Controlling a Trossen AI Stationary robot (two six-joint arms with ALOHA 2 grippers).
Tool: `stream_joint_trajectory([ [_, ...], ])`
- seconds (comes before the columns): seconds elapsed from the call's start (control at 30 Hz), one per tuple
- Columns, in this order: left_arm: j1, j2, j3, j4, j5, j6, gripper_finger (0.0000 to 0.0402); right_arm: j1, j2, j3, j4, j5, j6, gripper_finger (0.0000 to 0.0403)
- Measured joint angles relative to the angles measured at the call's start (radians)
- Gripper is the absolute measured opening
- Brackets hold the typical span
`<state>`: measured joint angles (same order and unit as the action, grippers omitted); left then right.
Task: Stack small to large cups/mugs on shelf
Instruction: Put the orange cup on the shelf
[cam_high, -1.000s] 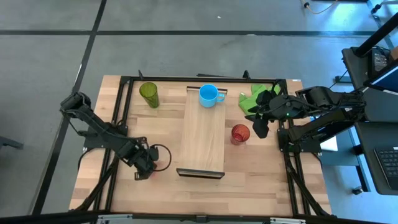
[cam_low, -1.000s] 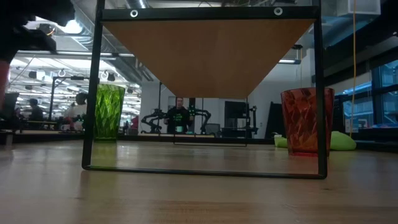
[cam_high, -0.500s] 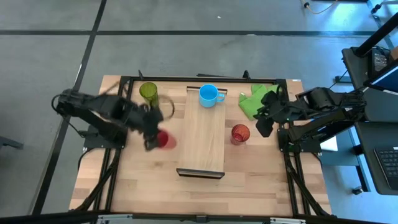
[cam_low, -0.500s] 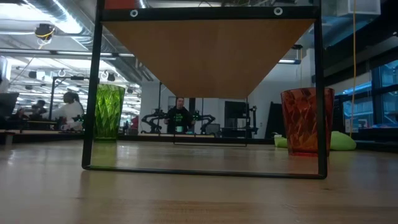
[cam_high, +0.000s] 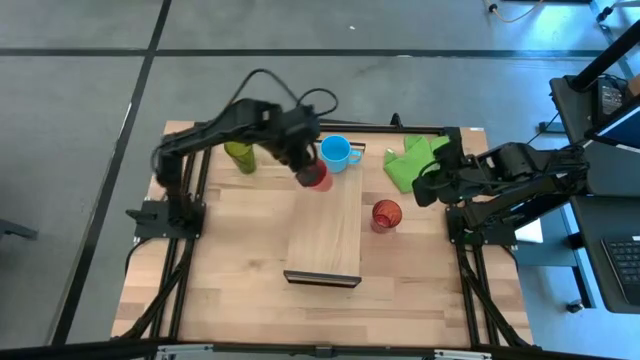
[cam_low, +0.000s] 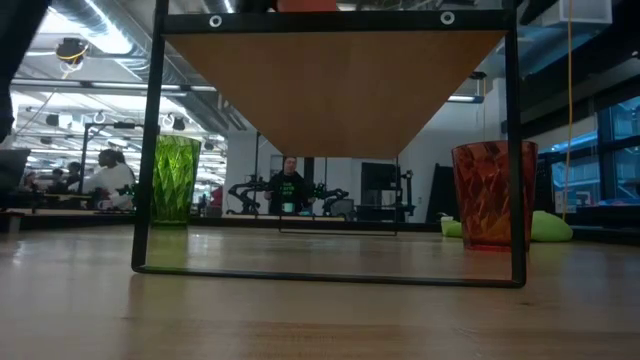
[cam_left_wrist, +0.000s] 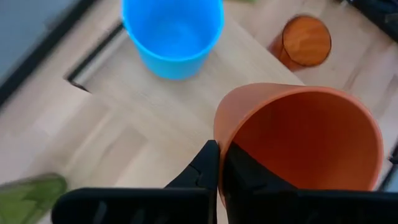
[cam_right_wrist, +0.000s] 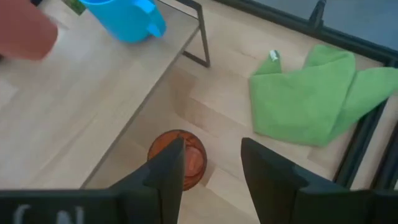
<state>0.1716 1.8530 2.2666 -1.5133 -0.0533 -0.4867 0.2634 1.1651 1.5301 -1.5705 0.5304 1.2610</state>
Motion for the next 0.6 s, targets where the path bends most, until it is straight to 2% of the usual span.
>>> stream_joint_trajectory([
  [0.13,0.021,0.085,0.069,-0.053,0.062,-0.001,0.0004,0.000,-0.002,-0.018,-0.002,0.004,0.015,0.0158],
  [0.27,0.025,0.142,0.077,-0.058,0.094,-0.026,0.0003,0.000,0.000,-0.027,0.001,0.037,0.021,0.0158],
  [0.47,0.014,0.171,0.077,0.000,0.092,-0.076,0.0005,0.000,0.000,-0.031,0.001,0.054,0.017,0.0158],
  [0.6,0.022,0.171,0.078,0.038,0.043,-0.112,0.0003,0.000,0.000,-0.031,0.001,0.055,0.013,0.0158],
])
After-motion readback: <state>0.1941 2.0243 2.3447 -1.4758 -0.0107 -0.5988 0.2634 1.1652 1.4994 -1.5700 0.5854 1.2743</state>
